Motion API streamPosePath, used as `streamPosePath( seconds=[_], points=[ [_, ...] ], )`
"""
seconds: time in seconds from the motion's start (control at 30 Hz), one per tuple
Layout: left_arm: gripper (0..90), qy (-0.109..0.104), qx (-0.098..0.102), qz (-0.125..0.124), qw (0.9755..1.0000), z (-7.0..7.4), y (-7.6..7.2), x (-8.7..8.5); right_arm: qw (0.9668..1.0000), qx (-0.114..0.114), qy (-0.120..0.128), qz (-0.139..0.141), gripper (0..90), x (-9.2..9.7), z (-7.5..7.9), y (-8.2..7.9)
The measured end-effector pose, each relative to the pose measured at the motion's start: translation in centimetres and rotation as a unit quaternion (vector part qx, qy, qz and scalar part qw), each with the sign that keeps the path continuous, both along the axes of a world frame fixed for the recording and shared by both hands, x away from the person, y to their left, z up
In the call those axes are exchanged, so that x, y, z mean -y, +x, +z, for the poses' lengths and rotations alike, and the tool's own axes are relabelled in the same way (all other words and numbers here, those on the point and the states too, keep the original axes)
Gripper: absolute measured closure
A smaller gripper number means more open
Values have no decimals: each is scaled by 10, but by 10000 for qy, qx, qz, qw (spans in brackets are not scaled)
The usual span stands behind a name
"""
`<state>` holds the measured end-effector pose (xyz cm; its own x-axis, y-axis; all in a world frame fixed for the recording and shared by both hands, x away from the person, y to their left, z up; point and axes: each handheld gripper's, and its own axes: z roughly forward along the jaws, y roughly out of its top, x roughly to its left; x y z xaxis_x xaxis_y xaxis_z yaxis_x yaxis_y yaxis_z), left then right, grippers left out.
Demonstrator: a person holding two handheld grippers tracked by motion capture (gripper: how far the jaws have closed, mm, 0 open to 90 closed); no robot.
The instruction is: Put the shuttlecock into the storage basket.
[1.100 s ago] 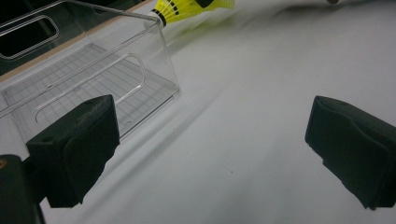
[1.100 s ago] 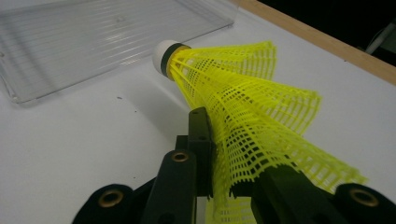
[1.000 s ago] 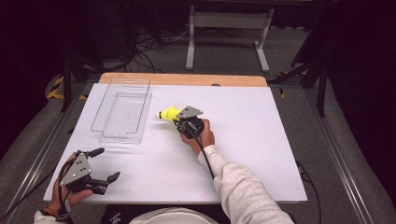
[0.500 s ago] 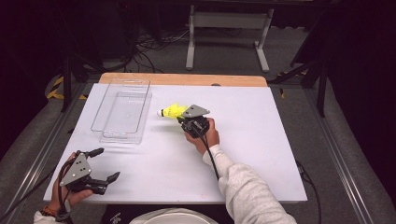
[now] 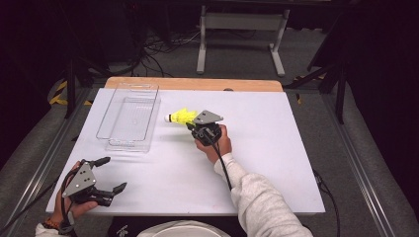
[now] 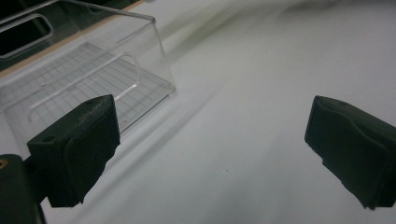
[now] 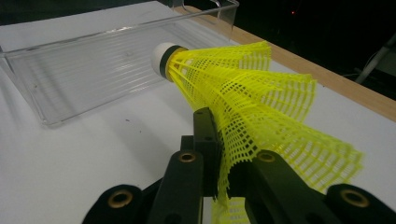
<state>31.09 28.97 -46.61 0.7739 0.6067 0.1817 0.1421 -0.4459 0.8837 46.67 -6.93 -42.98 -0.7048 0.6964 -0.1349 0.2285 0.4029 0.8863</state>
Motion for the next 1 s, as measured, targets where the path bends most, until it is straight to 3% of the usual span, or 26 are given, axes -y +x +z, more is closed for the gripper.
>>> streamPosePath(
  seconds=[0.1, 0.57, 1.0],
  points=[
    [42, 89, -32, -43, 9999, -1, 0, 3, 10000, 63, 59, 12, 874, 1, 2, 0],
    [44, 26, 26, 21, 10000, 0, 1, 0, 9997, 160, 192, 40, 875, 0, 8, -1],
    [44, -35, 57, 38, 10000, 2, 0, -3, 9993, 286, 195, 169, 876, -14, 21, -1]
  ],
)
